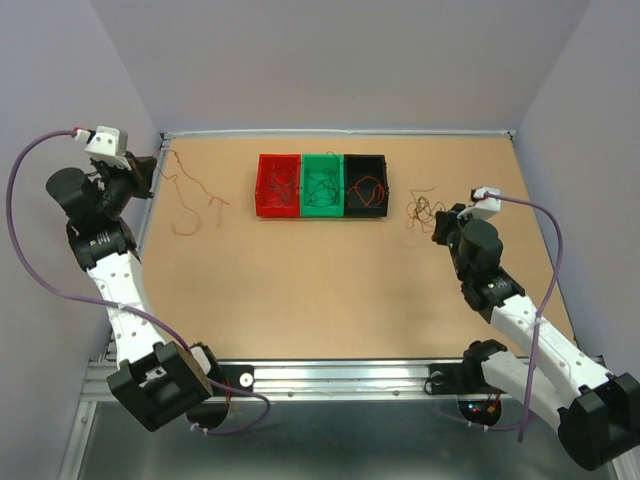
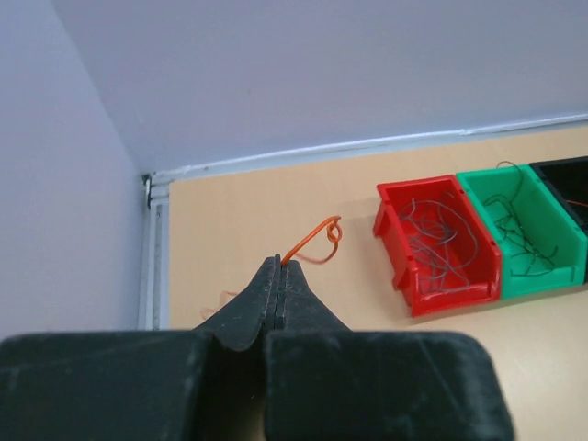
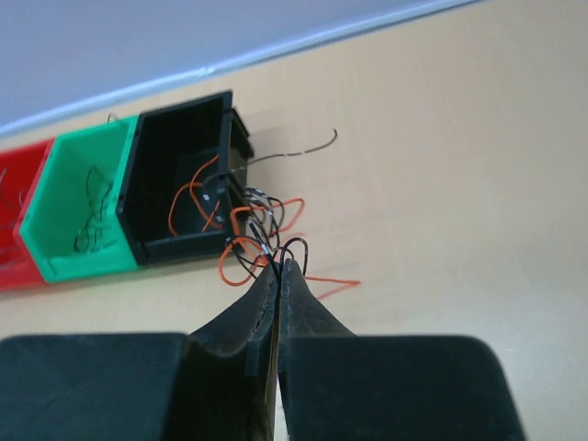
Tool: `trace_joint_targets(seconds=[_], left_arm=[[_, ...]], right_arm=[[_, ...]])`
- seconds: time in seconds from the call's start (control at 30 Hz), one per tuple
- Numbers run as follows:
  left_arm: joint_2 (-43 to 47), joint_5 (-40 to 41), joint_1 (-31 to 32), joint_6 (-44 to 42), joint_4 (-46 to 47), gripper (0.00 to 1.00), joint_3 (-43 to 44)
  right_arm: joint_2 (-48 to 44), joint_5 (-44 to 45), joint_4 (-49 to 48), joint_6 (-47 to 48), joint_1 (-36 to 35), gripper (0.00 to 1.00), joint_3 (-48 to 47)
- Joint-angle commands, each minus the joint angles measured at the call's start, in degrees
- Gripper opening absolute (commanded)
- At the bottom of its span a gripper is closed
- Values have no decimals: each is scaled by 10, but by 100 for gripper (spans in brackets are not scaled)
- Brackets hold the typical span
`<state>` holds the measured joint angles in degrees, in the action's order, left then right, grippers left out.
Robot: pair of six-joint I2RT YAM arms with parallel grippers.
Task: Untangle the cables
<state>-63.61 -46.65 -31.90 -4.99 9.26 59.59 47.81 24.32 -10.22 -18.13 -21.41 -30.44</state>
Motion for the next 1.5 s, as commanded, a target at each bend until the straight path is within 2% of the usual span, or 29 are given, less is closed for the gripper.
trace_joint_targets(seconds=[0.0,0.23,0.3,0.4,0.43,0.67,0.9,0.97,1.1,1.13,1.3,1.4,1.47], left_arm=[[45,-36,59,-49,-50,0,77],[47,9,215,-8,-87,0,178],[19,-7,242,30,-87,0,208],[-34,1,317,70,-79,0,264],[-50,12,369,75,-79,0,292],[-205,178,553,53,-79,0,412],[-365,235,605,58,-68,0,581],[-401,236,607,55,-56,0,611],[-510,294,607,53,-54,0,683],[-525,297,607,28,-56,0,698],[-577,329,607,-9,-55,0,678],[-559,330,606,-27,-48,0,637],[-536,332,605,-39,-18,0,575]], right_arm=[[23,-93,-18,27,1,1,-22],[23,-107,-18,22,1,1,-22],[16,-102,-18,20,1,1,-16],[3,-87,-18,17,1,1,-12],[-5,-82,-18,15,1,0,-9],[-50,-53,-18,5,2,1,6],[-80,-40,-14,2,1,1,15],[-82,-39,-13,0,1,1,15],[-69,-34,-13,-2,1,1,12],[-66,-32,-13,-2,1,1,11],[-69,-26,-13,-1,1,1,12],[-70,-24,-13,-1,1,1,13],[-69,-23,-13,1,1,1,13]])
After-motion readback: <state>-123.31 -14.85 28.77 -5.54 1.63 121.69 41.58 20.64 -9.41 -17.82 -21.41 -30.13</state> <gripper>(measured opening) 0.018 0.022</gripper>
